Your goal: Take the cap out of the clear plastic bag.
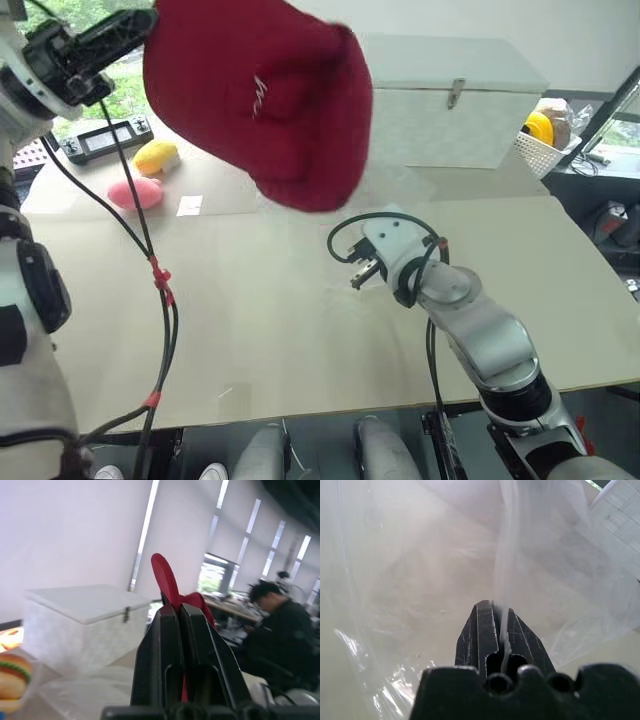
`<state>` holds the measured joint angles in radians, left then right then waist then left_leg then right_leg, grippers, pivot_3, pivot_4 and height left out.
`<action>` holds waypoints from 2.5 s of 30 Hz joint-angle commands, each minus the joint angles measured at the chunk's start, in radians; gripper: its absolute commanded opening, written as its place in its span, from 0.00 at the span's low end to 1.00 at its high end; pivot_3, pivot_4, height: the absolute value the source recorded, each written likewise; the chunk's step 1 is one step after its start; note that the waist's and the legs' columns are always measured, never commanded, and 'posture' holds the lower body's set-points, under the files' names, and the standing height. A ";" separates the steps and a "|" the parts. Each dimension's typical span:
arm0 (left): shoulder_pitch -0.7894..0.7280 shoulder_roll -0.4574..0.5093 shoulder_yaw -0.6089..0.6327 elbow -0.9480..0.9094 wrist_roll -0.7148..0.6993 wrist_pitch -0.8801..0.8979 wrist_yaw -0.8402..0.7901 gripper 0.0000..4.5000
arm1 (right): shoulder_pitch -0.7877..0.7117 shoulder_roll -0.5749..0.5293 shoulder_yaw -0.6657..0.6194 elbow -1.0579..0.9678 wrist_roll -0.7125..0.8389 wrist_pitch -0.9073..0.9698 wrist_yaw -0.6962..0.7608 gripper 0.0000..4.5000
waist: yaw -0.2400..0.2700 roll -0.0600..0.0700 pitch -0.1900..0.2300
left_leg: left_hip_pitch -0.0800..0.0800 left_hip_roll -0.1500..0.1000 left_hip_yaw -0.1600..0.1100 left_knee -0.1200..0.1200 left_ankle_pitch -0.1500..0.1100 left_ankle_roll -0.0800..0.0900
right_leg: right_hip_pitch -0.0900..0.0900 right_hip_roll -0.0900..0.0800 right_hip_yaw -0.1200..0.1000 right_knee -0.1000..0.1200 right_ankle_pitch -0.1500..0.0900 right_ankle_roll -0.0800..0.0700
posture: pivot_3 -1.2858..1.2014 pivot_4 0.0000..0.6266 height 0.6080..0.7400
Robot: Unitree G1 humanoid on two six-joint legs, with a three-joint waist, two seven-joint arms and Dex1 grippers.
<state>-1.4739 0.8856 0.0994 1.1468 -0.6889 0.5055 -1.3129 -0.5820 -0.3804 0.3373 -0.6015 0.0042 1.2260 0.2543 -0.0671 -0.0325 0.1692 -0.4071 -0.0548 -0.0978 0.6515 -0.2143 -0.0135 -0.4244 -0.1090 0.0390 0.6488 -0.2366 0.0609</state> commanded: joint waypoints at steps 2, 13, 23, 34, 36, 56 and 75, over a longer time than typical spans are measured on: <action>0.007 -0.038 0.074 -0.076 0.065 -0.120 0.121 0.00 | -0.018 -0.008 -0.011 -0.023 0.002 -0.032 0.011 0.00 | 0.001 0.000 0.000 | 0.000 0.000 0.000 0.000 0.000 0.000 | 0.000 0.000 0.000 0.001 0.000 0.000 | 0.52 0.24 1.00; 0.271 -0.129 0.006 -0.388 0.361 -0.515 0.278 0.00 | -0.005 -0.025 0.002 -0.009 0.000 -0.053 0.035 0.00 | 0.002 0.000 0.000 | 0.001 -0.001 0.000 0.000 0.000 0.000 | 0.000 -0.001 0.001 0.002 0.001 -0.001 | 0.52 0.24 1.00; 0.764 -0.162 -0.086 -0.534 0.708 -1.154 0.513 0.00 | 0.051 -0.062 0.002 0.008 -0.015 -0.114 0.037 0.00 | 0.004 0.000 0.000 | 0.000 -0.001 0.000 0.000 0.000 0.000 | -0.002 -0.002 0.003 0.000 0.004 -0.006 | 0.52 0.24 1.00; 1.125 -0.239 -0.118 -0.583 0.984 -1.384 0.899 0.00 | 0.320 -0.253 0.066 0.073 -0.144 -0.450 0.040 0.06 | 0.033 0.000 -0.001 | 0.005 -0.001 0.006 -0.001 0.000 0.000 | 0.003 -0.003 0.002 -0.002 0.004 -0.005 | 0.52 0.24 1.00; 1.153 -0.245 -0.138 -0.562 0.987 -1.391 0.905 0.14 | 0.384 -0.291 0.081 0.127 -0.191 -0.574 0.028 0.16 | 0.037 0.000 -0.002 | 0.007 -0.001 0.008 0.000 0.000 0.000 | 0.004 -0.004 0.002 -0.002 0.004 -0.005 | 0.52 0.24 1.00; 1.238 -0.181 -0.155 -0.654 0.768 -1.388 0.799 0.99 | 0.601 -0.352 -0.131 0.018 -0.080 -0.846 0.288 1.00 | 0.041 0.000 -0.003 | 0.023 0.002 0.013 -0.004 -0.001 0.000 | 0.020 -0.004 0.003 -0.008 0.001 -0.001 | 0.52 0.24 1.00; 1.120 -0.336 0.261 -0.611 0.318 -0.513 1.110 0.99 | 0.603 -0.126 -0.780 0.221 0.313 -0.752 0.013 1.00 | 0.053 -0.001 -0.003 | 0.035 0.010 0.017 -0.008 -0.003 -0.001 | 0.034 0.002 0.002 -0.018 0.001 0.005 | 0.52 0.24 1.00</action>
<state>-0.3375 0.5661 0.3334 0.5001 -0.3853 0.0011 -0.2514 0.0217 -0.5006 -0.4713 -0.4190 0.4370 0.5573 0.3414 -0.0143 -0.0336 0.1665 -0.3733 -0.0454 -0.0814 0.6430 -0.2172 -0.0146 -0.3918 -0.1075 0.0409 0.6308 -0.2338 0.0639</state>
